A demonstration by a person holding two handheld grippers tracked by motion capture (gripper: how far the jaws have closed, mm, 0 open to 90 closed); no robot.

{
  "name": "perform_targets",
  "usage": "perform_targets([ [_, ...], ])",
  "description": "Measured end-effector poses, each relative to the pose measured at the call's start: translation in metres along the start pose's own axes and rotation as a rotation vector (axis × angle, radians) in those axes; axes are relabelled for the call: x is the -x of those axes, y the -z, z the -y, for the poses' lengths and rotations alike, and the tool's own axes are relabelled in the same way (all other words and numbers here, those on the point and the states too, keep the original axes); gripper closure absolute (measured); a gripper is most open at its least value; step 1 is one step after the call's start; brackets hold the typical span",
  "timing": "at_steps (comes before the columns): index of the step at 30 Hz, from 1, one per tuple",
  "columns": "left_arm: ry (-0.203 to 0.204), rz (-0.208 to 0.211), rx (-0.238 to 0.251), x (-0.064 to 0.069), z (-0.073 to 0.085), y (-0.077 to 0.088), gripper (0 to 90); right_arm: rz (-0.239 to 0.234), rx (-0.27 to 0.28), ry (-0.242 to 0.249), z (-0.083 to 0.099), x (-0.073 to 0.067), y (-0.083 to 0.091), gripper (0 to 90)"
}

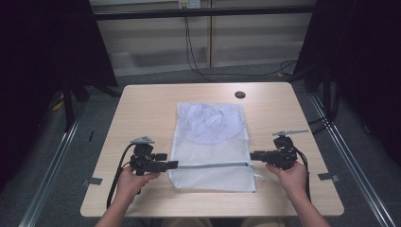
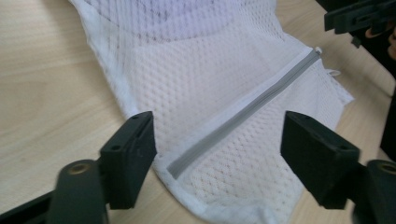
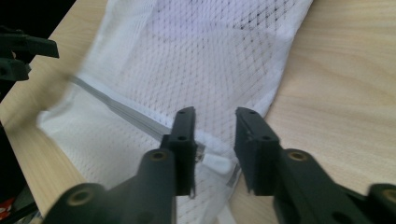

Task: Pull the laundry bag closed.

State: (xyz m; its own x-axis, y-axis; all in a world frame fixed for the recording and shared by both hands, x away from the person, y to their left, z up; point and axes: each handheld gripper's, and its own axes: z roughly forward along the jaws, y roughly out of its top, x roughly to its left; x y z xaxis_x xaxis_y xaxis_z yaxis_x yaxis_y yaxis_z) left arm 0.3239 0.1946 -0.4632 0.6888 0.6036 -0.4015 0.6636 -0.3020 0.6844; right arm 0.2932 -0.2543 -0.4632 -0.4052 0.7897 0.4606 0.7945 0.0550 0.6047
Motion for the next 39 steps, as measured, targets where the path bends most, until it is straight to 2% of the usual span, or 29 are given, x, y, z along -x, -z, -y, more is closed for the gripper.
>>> perform_targets([
  [8, -0.048, -0.053, 0.017, -0.004, 0.0, 0.006, 14.0, 0.025, 0.039, 0.033, -0.002, 0.001, 0.004, 46.9],
  [13, -0.066, -0.069, 0.021, -0.008, 0.0, 0.01, 11.7, 0.065, 0.031, 0.077, -0.002, 0.001, 0.006, 35.9],
  [15, -0.061, -0.078, 0.024, -0.009, 0.001, 0.011, 10.8, 0.09, 0.04, 0.103, -0.001, 0.0, 0.008, 30.6],
  [20, -0.077, -0.104, 0.021, -0.013, 0.001, 0.014, 9.7, 0.119, 0.038, 0.135, 0.0, 0.001, 0.013, 25.7],
  [24, -0.067, -0.114, 0.038, -0.019, 0.002, 0.018, 8.2, 0.141, 0.032, 0.159, 0.002, 0.004, 0.017, 21.3],
  [30, -0.07, -0.147, 0.03, -0.029, 0.005, 0.023, 7.9, 0.182, 0.082, 0.201, 0.005, 0.009, 0.024, 16.5],
  [32, -0.063, -0.152, 0.035, -0.032, 0.006, 0.025, 7.9, 0.193, 0.082, 0.211, 0.006, 0.011, 0.026, 16.3],
  [39, -0.057, -0.189, 0.031, -0.041, 0.01, 0.028, 8.1, 0.228, 0.07, 0.192, 0.011, 0.021, 0.022, 15.3],
])
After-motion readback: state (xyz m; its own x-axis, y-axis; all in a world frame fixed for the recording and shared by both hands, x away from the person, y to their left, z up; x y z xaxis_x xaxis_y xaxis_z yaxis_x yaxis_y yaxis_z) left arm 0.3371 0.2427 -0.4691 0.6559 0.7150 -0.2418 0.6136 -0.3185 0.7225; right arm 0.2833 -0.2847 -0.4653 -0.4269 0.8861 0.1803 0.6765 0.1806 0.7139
